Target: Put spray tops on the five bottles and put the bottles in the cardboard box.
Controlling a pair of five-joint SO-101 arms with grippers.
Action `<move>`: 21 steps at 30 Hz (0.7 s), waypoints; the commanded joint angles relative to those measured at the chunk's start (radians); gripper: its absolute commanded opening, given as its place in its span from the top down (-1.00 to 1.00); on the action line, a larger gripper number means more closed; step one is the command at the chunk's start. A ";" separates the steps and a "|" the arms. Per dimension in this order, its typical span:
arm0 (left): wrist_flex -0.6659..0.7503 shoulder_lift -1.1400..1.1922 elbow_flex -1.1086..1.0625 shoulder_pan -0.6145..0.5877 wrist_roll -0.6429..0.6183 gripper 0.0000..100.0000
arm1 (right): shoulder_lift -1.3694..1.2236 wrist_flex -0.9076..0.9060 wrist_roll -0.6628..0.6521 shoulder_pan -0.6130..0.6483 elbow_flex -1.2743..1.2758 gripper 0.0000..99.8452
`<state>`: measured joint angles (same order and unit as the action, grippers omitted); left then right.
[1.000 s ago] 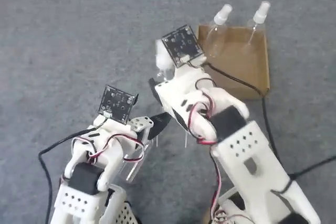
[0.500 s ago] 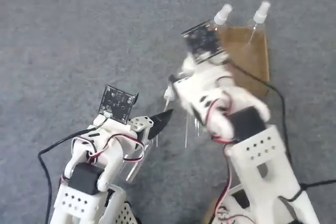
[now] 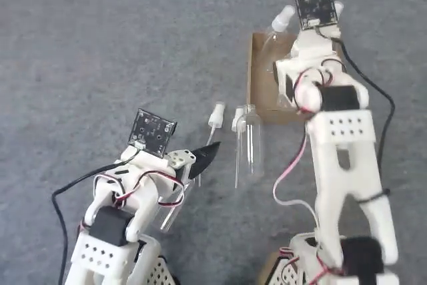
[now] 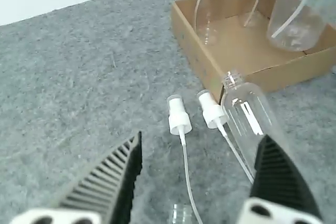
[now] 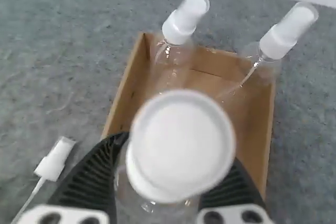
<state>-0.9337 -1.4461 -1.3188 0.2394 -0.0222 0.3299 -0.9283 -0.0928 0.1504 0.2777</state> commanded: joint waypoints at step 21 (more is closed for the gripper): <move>0.012 -0.021 -0.021 -0.006 0.009 0.36 | -0.433 0.535 0.012 0.035 -0.080 0.99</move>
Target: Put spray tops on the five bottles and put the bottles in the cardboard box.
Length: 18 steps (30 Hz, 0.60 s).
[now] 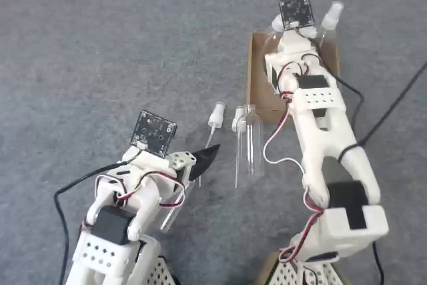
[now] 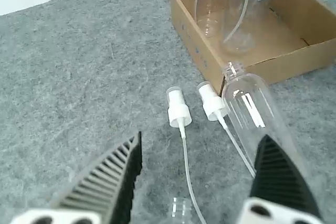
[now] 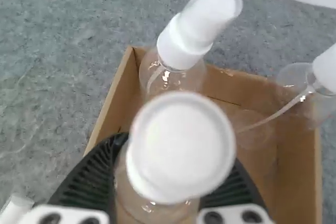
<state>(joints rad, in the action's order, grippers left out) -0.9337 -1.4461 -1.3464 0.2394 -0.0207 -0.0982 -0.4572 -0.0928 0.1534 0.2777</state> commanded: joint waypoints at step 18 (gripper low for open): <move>0.014 -0.021 -0.004 -0.006 0.009 0.36 | -0.104 0.139 0.057 0.036 -0.080 0.98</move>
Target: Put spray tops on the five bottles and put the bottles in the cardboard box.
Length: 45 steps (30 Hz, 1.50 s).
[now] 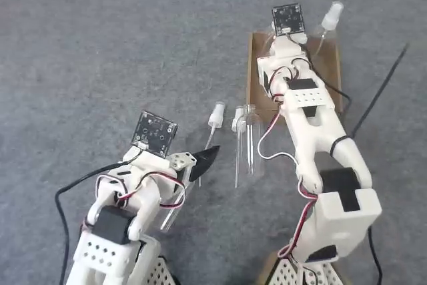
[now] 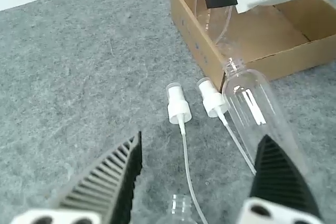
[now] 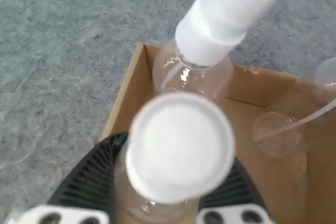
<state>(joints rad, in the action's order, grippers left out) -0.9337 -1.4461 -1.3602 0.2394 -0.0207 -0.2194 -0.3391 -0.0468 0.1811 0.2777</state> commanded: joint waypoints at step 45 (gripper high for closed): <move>0.018 -0.021 0.008 -0.041 0.009 0.36 | 0.131 -0.507 0.009 0.041 -0.516 0.51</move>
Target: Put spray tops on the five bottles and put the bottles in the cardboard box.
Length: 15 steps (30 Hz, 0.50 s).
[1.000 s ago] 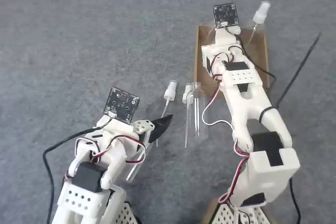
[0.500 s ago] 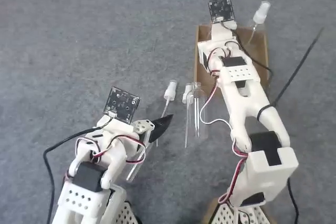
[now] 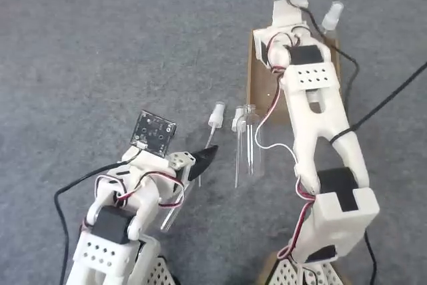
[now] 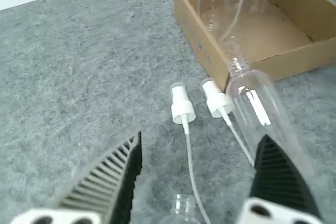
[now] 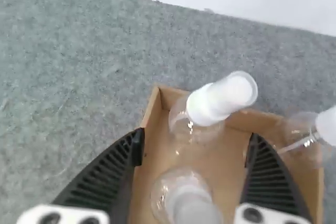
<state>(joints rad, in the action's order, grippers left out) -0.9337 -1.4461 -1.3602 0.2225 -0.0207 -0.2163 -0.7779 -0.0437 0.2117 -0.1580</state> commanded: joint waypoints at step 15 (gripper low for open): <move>0.020 -0.021 0.018 -0.081 0.005 0.36 | 0.472 -0.466 0.008 0.022 -0.074 0.51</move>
<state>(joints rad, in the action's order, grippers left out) -0.9337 -1.4461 -1.3602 0.1979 -0.0207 0.1412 -1.1293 -0.0437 0.2148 -0.1642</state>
